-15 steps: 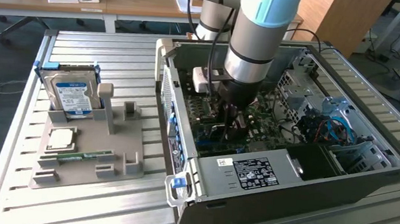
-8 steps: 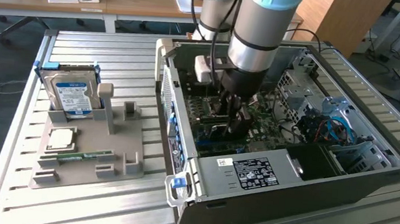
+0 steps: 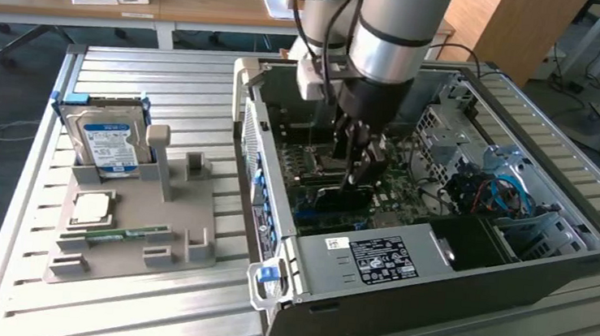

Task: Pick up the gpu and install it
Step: 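Insert the gpu into the slot, then press down on the gpu until it lock into place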

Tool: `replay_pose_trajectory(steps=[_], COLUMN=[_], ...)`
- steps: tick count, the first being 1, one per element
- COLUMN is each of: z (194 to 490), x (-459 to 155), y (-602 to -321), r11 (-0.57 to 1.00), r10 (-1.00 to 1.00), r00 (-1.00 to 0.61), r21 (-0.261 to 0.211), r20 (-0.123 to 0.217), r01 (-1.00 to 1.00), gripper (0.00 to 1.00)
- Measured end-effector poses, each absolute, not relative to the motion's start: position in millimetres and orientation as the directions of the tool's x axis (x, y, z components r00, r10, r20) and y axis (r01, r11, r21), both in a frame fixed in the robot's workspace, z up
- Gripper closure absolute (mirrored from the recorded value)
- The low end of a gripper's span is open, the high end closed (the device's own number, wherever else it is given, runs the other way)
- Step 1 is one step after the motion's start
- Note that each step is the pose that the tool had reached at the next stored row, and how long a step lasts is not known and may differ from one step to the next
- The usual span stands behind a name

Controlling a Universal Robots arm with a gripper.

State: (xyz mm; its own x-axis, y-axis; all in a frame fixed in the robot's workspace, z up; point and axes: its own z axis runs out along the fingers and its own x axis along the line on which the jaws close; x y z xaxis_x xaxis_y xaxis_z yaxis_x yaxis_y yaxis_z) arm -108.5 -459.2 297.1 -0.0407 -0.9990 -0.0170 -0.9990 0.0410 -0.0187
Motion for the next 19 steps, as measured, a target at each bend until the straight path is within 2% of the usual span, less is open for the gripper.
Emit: replay_pose_trajectory(steps=[9,19], z=[326,333], x=[-108,-108], y=[-459,-459], r11=[0.041,0.041], r10=[-0.999,-0.999], r00=[-0.041,-0.041], r21=[-0.019,-0.019], r20=[-0.017,-0.016], r01=[-0.999,-0.999], gripper=[0.37,0.37])
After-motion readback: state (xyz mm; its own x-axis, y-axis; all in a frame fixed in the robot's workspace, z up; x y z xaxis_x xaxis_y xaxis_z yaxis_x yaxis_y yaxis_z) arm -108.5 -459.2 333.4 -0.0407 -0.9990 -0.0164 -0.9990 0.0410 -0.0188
